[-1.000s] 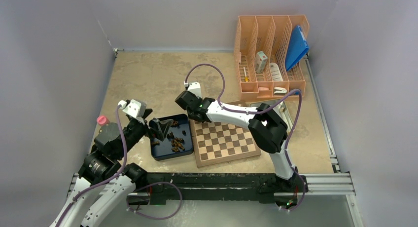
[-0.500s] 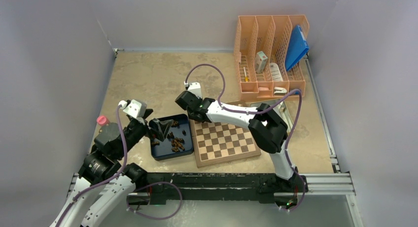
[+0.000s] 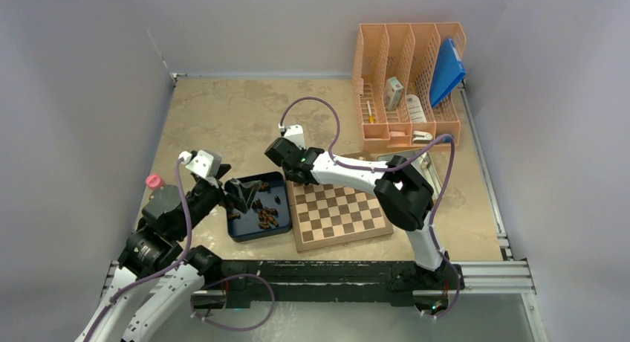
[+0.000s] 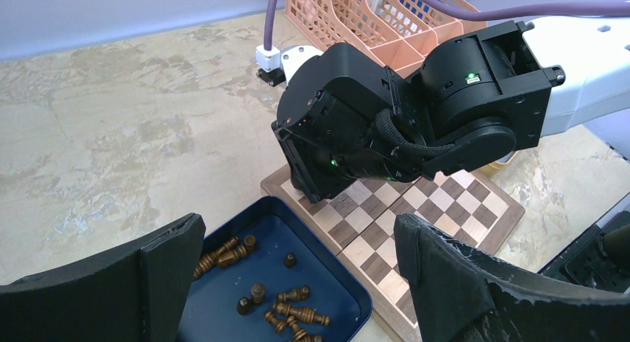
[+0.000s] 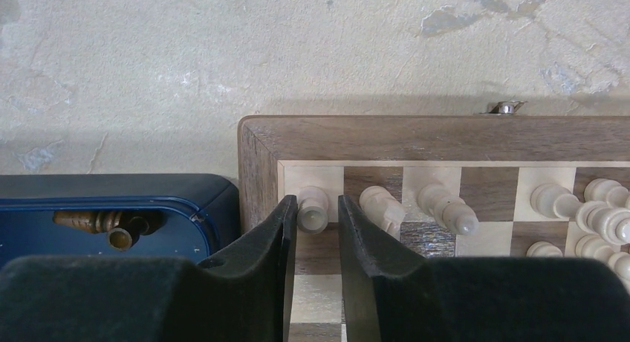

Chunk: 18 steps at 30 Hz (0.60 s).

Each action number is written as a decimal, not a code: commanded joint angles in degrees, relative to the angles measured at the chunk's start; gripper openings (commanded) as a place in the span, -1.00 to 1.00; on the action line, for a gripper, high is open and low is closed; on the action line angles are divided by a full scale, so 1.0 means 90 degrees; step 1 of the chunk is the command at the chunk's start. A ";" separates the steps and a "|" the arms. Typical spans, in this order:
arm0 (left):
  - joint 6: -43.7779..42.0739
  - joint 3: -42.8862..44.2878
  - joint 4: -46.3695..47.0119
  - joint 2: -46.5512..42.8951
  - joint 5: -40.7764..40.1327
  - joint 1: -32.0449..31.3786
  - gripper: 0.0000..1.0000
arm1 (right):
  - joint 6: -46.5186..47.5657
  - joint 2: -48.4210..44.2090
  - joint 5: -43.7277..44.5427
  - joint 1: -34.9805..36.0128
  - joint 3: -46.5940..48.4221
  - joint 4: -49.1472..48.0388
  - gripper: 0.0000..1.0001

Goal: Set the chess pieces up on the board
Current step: Place the chess piece on the chessboard.

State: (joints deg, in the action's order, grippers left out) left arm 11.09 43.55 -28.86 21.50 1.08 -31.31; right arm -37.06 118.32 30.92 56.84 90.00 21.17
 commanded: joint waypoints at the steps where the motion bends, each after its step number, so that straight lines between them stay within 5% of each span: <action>1: -0.0090 0.0044 0.0166 0.0047 0.0056 -0.0014 1.00 | 0.0032 -0.0190 0.0138 -0.0017 0.0049 0.0005 -0.41; 18: 0.0181 0.0093 0.0123 0.0304 0.0141 -0.0013 1.00 | 0.0389 -0.1025 -0.0138 -0.0019 -0.0048 -0.0316 -0.21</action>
State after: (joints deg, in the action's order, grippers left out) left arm 11.40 43.55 -28.84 22.63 1.91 -31.31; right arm -35.40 114.78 30.33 56.84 89.71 20.51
